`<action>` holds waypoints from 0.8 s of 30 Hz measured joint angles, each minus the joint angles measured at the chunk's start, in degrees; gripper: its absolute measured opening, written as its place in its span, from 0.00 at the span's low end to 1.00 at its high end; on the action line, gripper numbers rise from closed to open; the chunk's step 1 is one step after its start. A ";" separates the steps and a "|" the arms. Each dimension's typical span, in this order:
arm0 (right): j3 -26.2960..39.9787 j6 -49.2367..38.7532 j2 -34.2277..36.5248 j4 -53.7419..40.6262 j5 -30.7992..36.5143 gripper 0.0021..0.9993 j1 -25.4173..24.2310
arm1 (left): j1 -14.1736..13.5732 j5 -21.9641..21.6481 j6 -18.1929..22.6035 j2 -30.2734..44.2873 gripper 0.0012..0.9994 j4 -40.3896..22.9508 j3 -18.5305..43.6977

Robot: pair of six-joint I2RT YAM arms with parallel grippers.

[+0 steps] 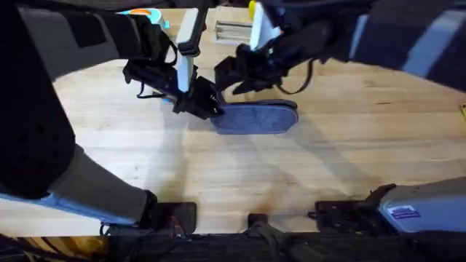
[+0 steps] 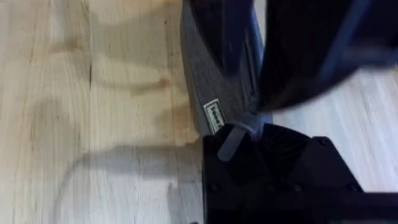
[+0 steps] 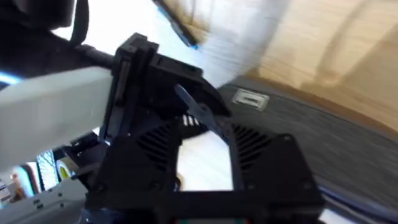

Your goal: Unzip the bag, pick up the pens from the table one at a time and place them inside, then zip the bag closed.

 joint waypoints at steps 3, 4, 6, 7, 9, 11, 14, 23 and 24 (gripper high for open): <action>0.49 -3.29 -3.19 -4.48 0.12 0.54 -3.44 | 0.00 0.02 0.00 0.00 0.04 0.02 0.00; 0.64 -4.46 -4.30 -5.85 0.61 0.59 -4.70 | 0.00 0.02 0.00 0.02 0.04 0.02 0.00; 0.78 -6.70 -6.32 -7.94 1.61 0.71 -7.10 | 0.00 0.02 0.00 0.02 0.04 0.02 0.00; 0.80 -7.85 -7.13 -8.63 2.03 0.82 -8.09 | 0.00 0.02 0.00 0.02 0.04 0.02 0.00; 0.82 -10.33 -8.72 -9.38 2.66 0.98 -10.08 | 0.00 0.02 0.00 0.02 0.04 0.02 0.00; 0.86 -14.08 -11.21 -9.61 3.21 1.00 -12.46 | 0.00 0.02 0.00 0.02 0.04 0.02 0.00; 0.86 -16.26 -12.56 -9.63 3.37 1.00 -13.18 | 0.00 0.02 0.00 0.00 0.04 0.02 0.00; 0.86 -18.34 -13.20 -9.64 3.57 1.00 -13.43 | -0.02 0.66 0.17 0.01 0.65 -0.02 0.00; 0.86 -18.37 -13.20 -9.61 3.59 1.00 -13.43 | -0.07 0.79 0.15 0.01 0.80 0.00 0.00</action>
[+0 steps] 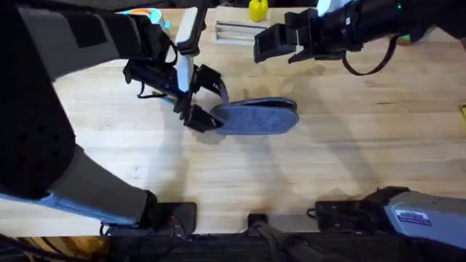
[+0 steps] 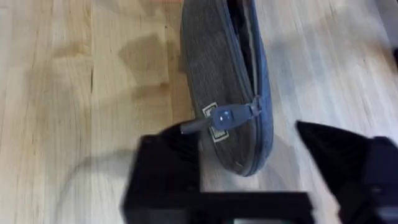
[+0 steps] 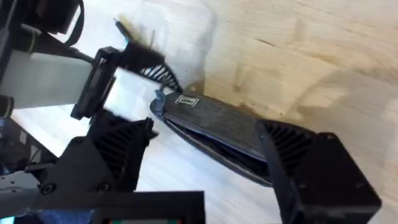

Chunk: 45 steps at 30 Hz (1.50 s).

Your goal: Unzip the bag, pick up the pens from the table one at a time and place them inside, then zip the bag closed.

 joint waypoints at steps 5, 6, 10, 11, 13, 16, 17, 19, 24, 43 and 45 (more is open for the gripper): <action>0.00 -1.27 0.00 -0.02 -0.04 1.00 -0.11 | -0.04 0.19 -0.15 0.01 0.99 0.00 0.00; 0.00 -2.03 0.00 -0.07 -0.09 1.00 -0.11 | -0.04 0.19 -0.13 0.01 0.99 0.00 0.00; 0.08 -4.55 0.00 -1.86 -0.56 1.00 -0.11 | -0.04 0.17 -0.13 0.01 0.99 -0.06 0.00; 0.15 -4.99 0.00 -2.62 -0.70 1.00 -0.11 | -0.01 0.15 -0.13 0.01 0.99 -0.34 0.04; 0.77 -6.51 0.00 -4.81 -0.84 1.00 -0.11 | 0.32 0.15 -0.15 0.00 0.99 -1.88 0.39; 3.21 -10.30 0.04 -8.51 -0.94 1.00 0.11 | 1.94 0.15 -0.12 -0.03 0.99 -6.00 2.16; 4.28 -11.96 0.04 -9.51 -0.93 1.00 0.39 | 2.91 0.16 -0.14 -0.10 0.99 -7.60 3.24; 6.13 -15.93 0.02 -10.40 -0.94 1.00 1.30 | 4.89 0.15 -0.15 -0.53 0.99 -10.09 5.27; 7.61 -31.18 0.02 -11.45 -0.92 1.00 4.55 | 10.26 0.17 -0.11 -3.75 0.99 -16.88 10.67; 7.61 -59.57 0.04 -11.38 1.90 1.00 6.23 | 13.83 -1.73 3.12 -16.06 1.00 -22.28 13.77; 7.61 -59.79 0.04 -11.18 1.89 1.00 6.23 | 13.97 -1.80 3.33 -17.28 1.00 -22.70 13.77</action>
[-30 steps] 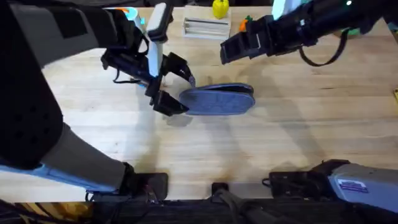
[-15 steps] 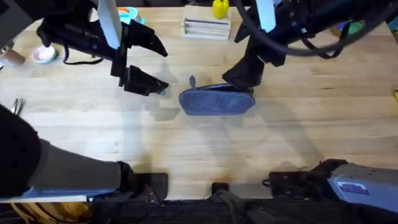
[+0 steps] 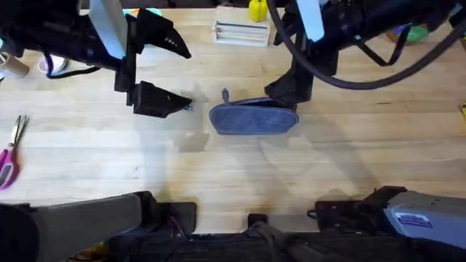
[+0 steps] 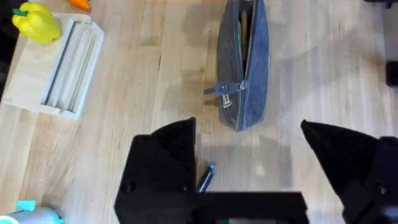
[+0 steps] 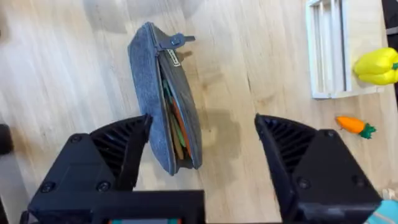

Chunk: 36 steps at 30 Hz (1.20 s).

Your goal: Unzip the bag, pick up the pens from the table one at a time and place them inside, then zip the bag closed.

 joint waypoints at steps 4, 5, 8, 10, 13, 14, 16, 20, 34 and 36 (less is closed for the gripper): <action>0.00 -0.41 -0.01 -0.01 0.00 0.72 0.00 | 0.00 -0.08 0.19 -0.78 1.00 -0.95 0.00; 0.00 -0.41 0.00 -0.05 -0.01 0.58 0.00 | 0.00 -0.13 0.19 -0.78 1.00 -1.12 0.00; 0.00 -0.41 0.00 -0.43 -0.03 0.14 0.00 | 0.00 -0.42 0.19 -0.78 1.00 -1.39 0.00; 0.00 -0.36 0.01 -0.70 -0.28 0.04 0.00 | 0.00 -0.53 0.19 -0.78 1.00 -1.41 0.00; 0.00 -0.41 0.47 -1.54 -1.00 0.03 0.00 | 0.00 -0.68 0.23 -0.78 0.99 -1.45 0.00; 0.00 -0.46 0.94 -2.09 -1.25 0.03 0.00 | 0.00 -0.70 0.23 -0.78 1.00 -1.47 0.00; 0.00 -1.02 2.28 -3.07 -1.44 0.03 0.00 | 0.00 -0.70 0.36 -0.78 1.00 -1.47 0.00; 0.00 -1.88 6.15 -4.45 -1.76 0.03 0.00 | 0.00 -0.70 0.41 -0.78 1.00 -1.47 0.00; 0.00 -2.40 18.22 -6.88 -1.81 0.03 0.00 | 0.00 -0.72 0.56 -0.78 0.99 -1.47 0.00; 0.00 -2.57 18.83 -7.31 -1.81 0.03 0.00 | 0.00 -0.72 0.56 -0.78 0.99 -1.47 0.00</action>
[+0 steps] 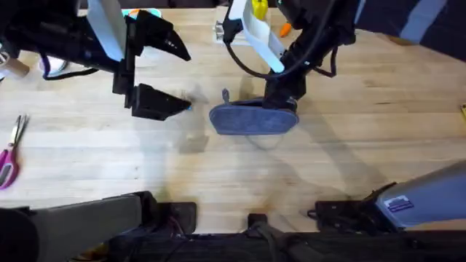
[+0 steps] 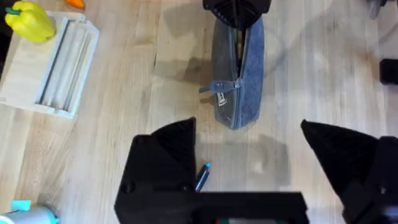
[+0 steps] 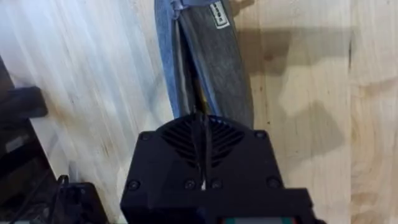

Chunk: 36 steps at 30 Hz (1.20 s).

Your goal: Unzip the bag, pick up the pens from the table one at a time and place them inside, then zip the bag closed.

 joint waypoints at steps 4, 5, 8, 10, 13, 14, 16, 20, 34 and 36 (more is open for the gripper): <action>0.00 -0.13 0.29 -0.02 0.00 0.03 0.00 | 0.00 0.00 0.00 0.00 1.00 0.00 0.00; 0.00 -0.17 0.29 -0.18 0.00 0.03 0.00 | 0.00 0.00 0.02 -0.02 0.99 0.00 0.00; 0.00 -0.20 0.29 -0.39 0.00 0.03 0.00 | 0.00 0.00 0.00 0.00 1.00 0.00 0.00; 0.00 -0.20 0.29 -0.26 -0.02 0.03 0.00 | 0.00 -0.02 0.02 0.00 0.99 0.00 0.00; 0.00 -0.20 0.90 0.89 -1.25 0.03 0.00 | 0.00 -0.01 0.02 0.00 1.00 0.00 0.00; 0.00 -0.20 1.55 1.61 -1.72 0.03 0.00 | 0.00 -0.02 0.02 0.00 1.00 0.04 0.00; 0.01 -0.20 3.31 3.11 -2.45 0.03 0.00 | 0.00 -0.02 0.01 0.00 1.00 0.25 0.00; 0.02 -0.20 8.55 4.01 -4.78 0.03 0.07 | 0.00 -0.02 0.01 0.00 0.99 0.43 0.00; 0.02 -0.26 8.75 3.54 -6.51 0.98 0.35 | 0.00 -0.04 0.02 0.00 0.99 0.83 0.00; 0.02 -0.26 8.75 3.62 -6.49 1.00 0.44 | 0.00 -0.04 0.02 0.00 0.99 0.83 0.00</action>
